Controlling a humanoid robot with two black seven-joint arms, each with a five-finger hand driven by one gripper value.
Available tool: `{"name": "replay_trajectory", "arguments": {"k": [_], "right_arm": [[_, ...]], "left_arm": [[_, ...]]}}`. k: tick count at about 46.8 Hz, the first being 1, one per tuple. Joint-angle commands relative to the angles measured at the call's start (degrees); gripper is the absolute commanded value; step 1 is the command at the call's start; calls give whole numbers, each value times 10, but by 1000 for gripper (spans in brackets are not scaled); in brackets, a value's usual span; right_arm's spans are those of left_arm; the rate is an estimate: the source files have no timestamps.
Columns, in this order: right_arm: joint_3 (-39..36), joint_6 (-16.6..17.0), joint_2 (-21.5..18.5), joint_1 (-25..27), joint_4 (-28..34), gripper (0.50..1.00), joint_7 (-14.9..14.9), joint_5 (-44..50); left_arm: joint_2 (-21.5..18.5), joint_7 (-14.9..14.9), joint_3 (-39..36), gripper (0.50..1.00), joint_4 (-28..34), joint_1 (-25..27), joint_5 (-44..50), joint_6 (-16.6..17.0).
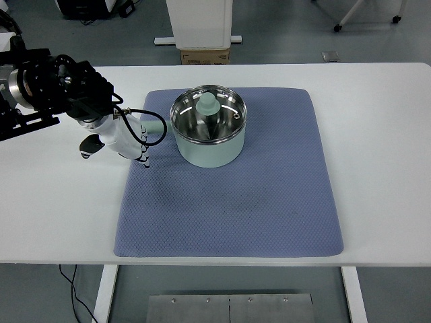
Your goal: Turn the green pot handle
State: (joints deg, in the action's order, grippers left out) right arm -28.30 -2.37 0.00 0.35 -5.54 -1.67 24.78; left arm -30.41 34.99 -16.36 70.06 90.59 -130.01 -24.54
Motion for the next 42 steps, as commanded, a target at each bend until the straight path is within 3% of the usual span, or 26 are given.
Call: {"name": "replay_trajectory", "arguments": {"k": [1, 24, 42], "right_arm": [[0, 0, 0, 0, 0, 1000, 0, 0], [0, 0, 0, 0, 0, 1000, 0, 0], [0, 0, 0, 0, 0, 1000, 0, 0]], "left_arm": [[2, 0, -1, 1000, -5, -1, 0, 1], [2, 0, 0, 1000, -12, -1, 0, 10], [2, 0, 13, 1000, 90, -1, 0, 16]]}}
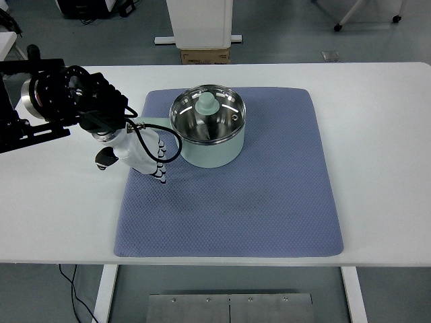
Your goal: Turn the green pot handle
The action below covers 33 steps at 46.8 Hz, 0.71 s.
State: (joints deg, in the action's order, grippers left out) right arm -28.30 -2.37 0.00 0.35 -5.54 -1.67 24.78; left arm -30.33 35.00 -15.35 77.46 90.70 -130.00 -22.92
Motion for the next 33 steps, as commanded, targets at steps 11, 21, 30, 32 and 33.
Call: {"name": "replay_trajectory", "arguments": {"k": [11, 21, 30, 32, 33], "right_arm": [[0, 0, 0, 0, 0, 1000, 0, 0], [0, 0, 0, 0, 0, 1000, 0, 0], [0, 0, 0, 0, 0, 1000, 0, 0], [0, 0, 0, 0, 0, 1000, 0, 0], [0, 0, 0, 0, 0, 1000, 0, 0]], "left_arm": [[9, 0, 42, 1000, 52, -17, 25, 2], [19, 0, 113, 1000, 52, -58, 156, 4], [22, 0, 168, 1000, 47, -88, 282, 4], [21, 0, 175, 1000, 44, -92, 315, 5], [21, 0, 180, 1000, 41, -94, 332, 5]]}}
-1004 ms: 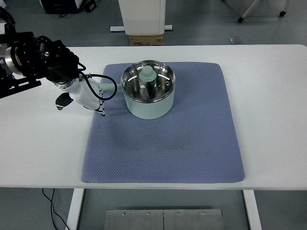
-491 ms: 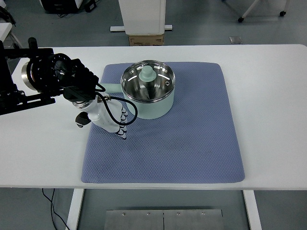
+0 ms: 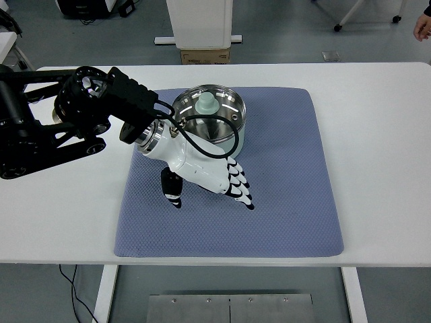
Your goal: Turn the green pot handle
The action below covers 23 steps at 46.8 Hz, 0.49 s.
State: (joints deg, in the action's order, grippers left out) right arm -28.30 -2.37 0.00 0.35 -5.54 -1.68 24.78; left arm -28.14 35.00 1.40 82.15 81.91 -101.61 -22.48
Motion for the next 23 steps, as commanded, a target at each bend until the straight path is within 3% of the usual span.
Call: {"name": "replay_trajectory", "arguments": {"k": [1, 23], "right_arm": [[0, 0, 0, 0, 0, 1000, 0, 0], [0, 0, 0, 0, 0, 1000, 0, 0]], "left_arm": [[-1, 0, 15, 1000, -10, -9, 65, 1], [-11, 0, 31, 1000, -174, -20, 460, 12]]}}
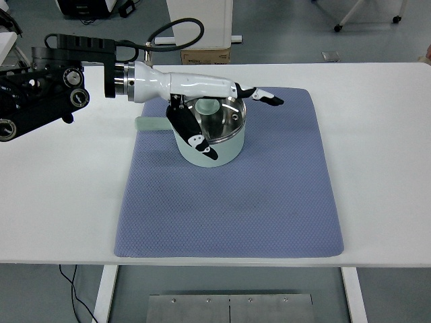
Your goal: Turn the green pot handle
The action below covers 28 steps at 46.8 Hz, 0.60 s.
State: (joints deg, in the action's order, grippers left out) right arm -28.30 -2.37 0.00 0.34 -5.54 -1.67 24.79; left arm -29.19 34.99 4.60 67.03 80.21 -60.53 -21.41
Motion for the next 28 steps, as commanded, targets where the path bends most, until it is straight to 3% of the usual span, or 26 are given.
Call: {"name": "replay_trajectory", "arguments": {"k": [1, 13, 28], "right_arm": [[0, 0, 0, 0, 0, 1000, 0, 0], [0, 0, 0, 0, 0, 1000, 0, 0], [0, 0, 0, 0, 0, 1000, 0, 0]], "left_arm": [[-1, 0, -1, 1000, -29, -6, 65, 2], [-12, 0, -4, 1000, -102, -26, 211, 4], [-12, 0, -7, 1000, -164, -55, 319, 26]]}}
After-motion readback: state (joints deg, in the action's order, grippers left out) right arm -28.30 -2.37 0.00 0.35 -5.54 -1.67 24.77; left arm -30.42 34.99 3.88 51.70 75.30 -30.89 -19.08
